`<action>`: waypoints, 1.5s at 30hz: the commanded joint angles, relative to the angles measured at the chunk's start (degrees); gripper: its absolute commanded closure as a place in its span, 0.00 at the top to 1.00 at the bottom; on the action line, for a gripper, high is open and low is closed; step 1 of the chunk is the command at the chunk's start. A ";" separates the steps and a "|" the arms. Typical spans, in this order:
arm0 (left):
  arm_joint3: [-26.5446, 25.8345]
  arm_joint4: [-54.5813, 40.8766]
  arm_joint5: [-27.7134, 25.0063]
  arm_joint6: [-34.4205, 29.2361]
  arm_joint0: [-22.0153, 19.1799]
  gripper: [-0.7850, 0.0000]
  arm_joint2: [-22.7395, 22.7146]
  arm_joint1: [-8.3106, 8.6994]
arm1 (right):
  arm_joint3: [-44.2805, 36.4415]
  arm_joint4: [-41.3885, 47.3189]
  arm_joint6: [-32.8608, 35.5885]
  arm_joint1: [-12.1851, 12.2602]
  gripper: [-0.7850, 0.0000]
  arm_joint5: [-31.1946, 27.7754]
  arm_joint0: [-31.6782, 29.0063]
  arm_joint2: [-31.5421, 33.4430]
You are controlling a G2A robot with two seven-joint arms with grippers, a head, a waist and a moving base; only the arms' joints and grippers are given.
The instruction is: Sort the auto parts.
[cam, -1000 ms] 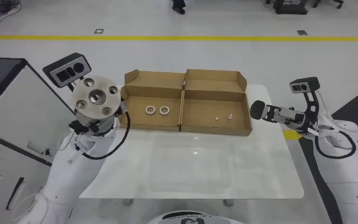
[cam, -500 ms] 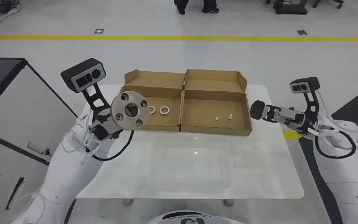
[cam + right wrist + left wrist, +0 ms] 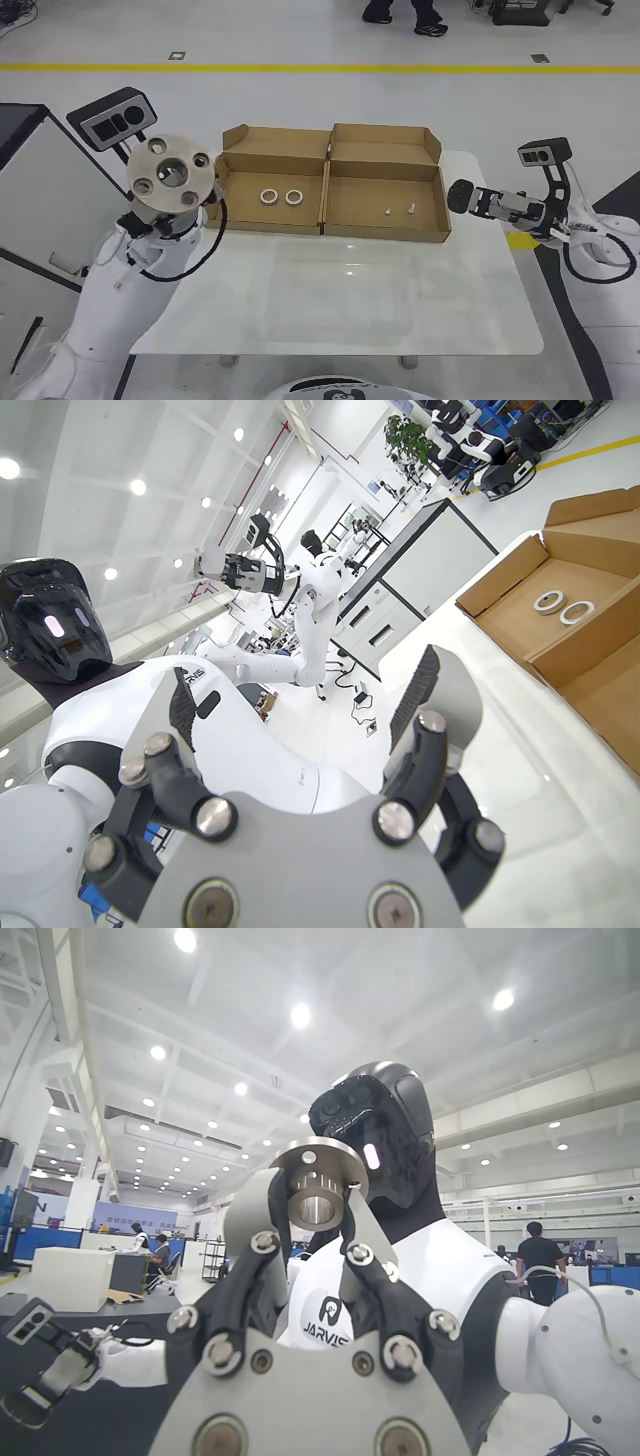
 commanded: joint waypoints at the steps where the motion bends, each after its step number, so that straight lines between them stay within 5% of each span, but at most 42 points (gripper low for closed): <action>1: 0.26 1.58 0.00 0.00 0.01 0.00 -0.10 0.02 | 0.00 0.00 0.00 0.00 1.00 0.00 0.00 0.00; 21: 0.71 12.20 0.00 0.01 -0.94 0.00 -0.40 3.96 | 0.00 0.00 0.00 0.00 1.00 0.00 0.00 0.00; 45: -0.03 4.48 0.00 0.00 0.60 0.00 -3.05 2.78 | 0.00 0.00 0.00 0.00 1.00 0.00 0.00 0.00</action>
